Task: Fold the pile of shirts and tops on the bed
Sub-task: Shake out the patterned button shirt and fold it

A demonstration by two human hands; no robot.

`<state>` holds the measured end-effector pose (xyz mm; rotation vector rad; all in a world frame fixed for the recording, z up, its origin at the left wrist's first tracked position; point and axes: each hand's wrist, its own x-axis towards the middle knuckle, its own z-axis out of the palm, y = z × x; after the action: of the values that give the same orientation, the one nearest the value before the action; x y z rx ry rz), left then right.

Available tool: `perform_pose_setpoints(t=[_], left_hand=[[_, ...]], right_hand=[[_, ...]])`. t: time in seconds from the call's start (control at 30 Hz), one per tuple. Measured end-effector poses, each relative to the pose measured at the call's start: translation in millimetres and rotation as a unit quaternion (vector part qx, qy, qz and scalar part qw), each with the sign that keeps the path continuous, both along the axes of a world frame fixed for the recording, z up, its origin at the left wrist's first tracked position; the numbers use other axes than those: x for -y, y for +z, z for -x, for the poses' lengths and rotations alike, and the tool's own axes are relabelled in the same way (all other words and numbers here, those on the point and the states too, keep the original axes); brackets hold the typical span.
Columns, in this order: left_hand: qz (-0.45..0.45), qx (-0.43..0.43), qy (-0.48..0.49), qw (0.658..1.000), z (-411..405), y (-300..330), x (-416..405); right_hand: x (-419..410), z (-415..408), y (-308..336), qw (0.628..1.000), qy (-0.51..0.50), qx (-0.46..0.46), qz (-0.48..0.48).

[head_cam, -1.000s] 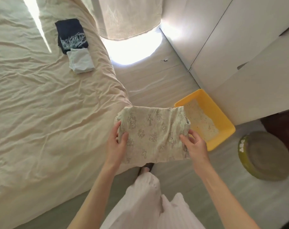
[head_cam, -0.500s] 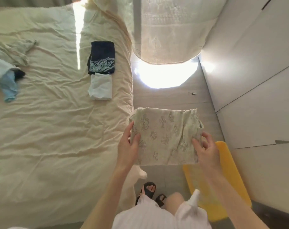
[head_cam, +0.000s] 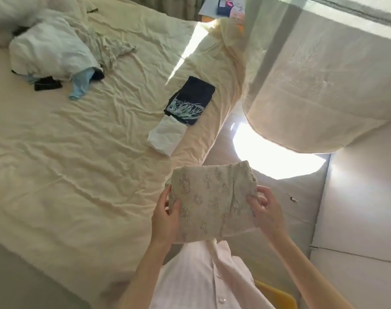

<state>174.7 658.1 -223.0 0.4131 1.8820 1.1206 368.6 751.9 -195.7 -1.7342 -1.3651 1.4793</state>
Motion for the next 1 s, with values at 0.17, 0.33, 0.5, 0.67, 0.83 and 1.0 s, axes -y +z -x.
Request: perform_pose_setpoints(t=[0.17,0.33,0.5,0.67,0.83,1.0], left_hand=[[-0.007,-0.006,0.112,0.994,2.9,-9.3,-47.8],[0.012,-0.018,0.225,0.974,33.1,-36.2,-99.6],[0.028,-0.060,0.302,0.951,80.7,-62.0,-159.6],[0.016,-0.088,0.360,0.929,128.3,-91.6,-196.7],[0.141,-0.059,0.365,0.918,151.7,-185.5,-216.4],[0.214,-0.075,0.363,0.904,161.8,-222.9,-220.1]], right_hand=[[-90.1,28.3,-9.3,0.996,0.089,-0.002,0.006],[-177.6,93.0,-37.9,0.980,0.200,-0.016,0.011],[-252.3,178.4,-76.0,0.955,0.297,-0.027,-0.006],[-303.9,253.2,-118.4,0.935,0.352,-0.036,-0.036],[-327.8,290.3,-216.7,0.890,0.445,0.089,-0.035],[-331.2,296.0,-250.1,0.861,0.484,0.144,-0.064]])
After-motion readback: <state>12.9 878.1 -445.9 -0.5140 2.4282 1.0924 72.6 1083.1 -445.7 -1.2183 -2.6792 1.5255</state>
